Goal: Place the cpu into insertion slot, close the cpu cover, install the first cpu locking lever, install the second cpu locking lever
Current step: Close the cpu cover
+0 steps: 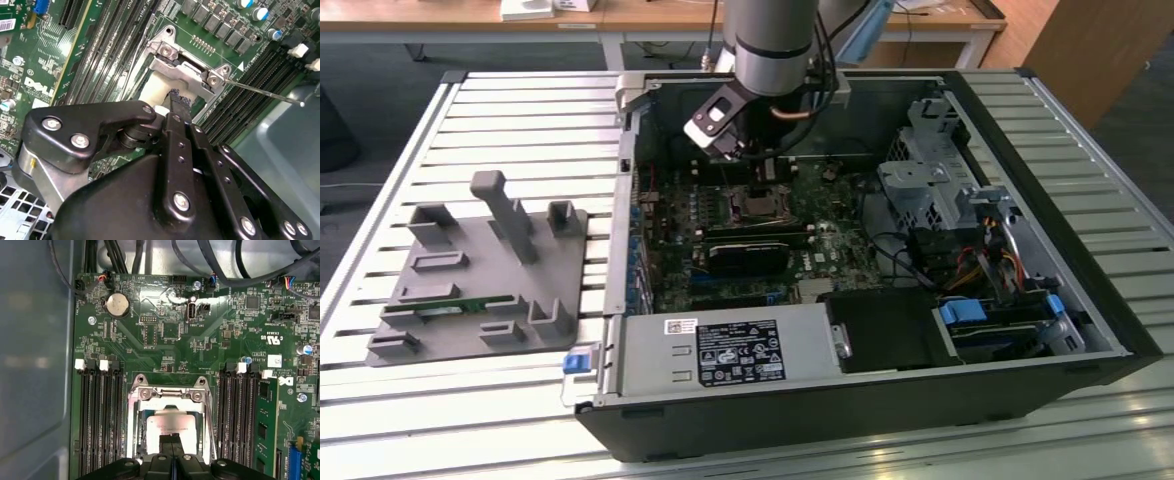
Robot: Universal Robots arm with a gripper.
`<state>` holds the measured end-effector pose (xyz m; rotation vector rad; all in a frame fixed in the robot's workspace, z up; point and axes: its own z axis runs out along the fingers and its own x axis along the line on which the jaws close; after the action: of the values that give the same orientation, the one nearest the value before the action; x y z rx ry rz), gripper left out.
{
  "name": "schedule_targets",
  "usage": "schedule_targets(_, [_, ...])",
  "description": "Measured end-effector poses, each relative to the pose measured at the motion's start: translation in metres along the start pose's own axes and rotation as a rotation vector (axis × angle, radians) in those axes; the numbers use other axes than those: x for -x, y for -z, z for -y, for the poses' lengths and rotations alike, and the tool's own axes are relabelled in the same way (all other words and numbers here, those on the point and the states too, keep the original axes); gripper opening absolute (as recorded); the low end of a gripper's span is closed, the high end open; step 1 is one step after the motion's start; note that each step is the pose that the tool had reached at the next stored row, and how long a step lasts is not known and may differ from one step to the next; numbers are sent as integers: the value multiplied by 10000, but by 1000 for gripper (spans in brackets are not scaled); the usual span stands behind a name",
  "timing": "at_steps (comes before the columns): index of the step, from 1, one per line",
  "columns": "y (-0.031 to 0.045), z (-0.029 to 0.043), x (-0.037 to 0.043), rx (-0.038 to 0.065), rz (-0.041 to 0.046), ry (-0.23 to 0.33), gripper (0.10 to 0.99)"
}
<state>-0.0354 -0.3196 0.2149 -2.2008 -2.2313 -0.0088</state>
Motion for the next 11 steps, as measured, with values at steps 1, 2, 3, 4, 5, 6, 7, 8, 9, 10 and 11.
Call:
schedule_targets(1, [-2, 4, 0, -1, 2, -2, 106])
schedule_targets(2, [-2, 11, 0, -1, 2, -2, 106])
schedule_targets(3, [-3, 19, 0, 0, 2, -2, 106])
schedule_targets(4, [-5, 26, 0, 0, 0, -1, 106])
schedule_targets(5, [-7, 36, 0, 1, 0, -1, 106])
schedule_targets(6, [-9, 47, 0, 0, 0, -1, 106])
schedule_targets(7, [-11, 59, 0, 0, 1, -1, 106])
schedule_targets(8, [-13, 72, -1, 0, 1, -2, 106])
schedule_targets(9, [-17, 85, -1, 0, 0, -1, 106])
schedule_targets(10, [-21, 94, -1, 1, -1, -2, 106])
schedule_targets(11, [-24, 100, -1, 1, -1, -2, 106])
